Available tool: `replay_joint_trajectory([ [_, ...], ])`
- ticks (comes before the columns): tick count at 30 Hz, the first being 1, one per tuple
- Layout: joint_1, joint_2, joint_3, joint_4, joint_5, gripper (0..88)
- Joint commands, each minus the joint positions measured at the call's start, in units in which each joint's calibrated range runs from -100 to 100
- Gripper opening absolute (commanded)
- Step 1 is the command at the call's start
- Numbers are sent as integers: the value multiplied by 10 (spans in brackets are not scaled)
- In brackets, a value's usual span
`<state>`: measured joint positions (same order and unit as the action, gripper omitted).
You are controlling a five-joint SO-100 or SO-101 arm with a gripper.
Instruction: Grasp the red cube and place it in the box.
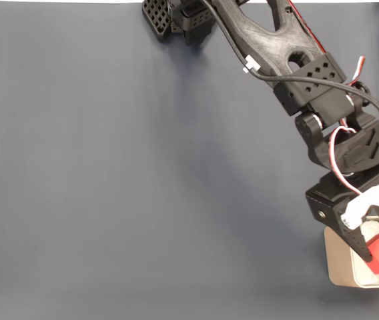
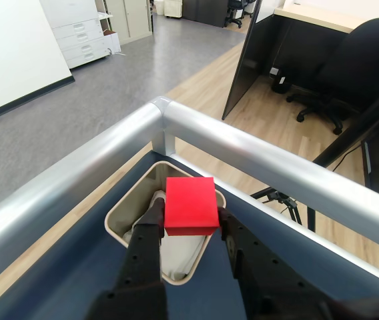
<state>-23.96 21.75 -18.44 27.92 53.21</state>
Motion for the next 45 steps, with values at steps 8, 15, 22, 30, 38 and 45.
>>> replay_joint_trajectory([
  [8, -7, 17, -59, 1, -14, 63],
  [15, -9, 17, -59, 2, -20, 65],
  [22, -15, 13, -56, 2, -20, 68],
  [30, -17, 16, -56, 2, -17, 70],
  [38, -17, 22, -59, 2, -11, 75],
  [45, -18, 22, -58, 2, -10, 75],
])
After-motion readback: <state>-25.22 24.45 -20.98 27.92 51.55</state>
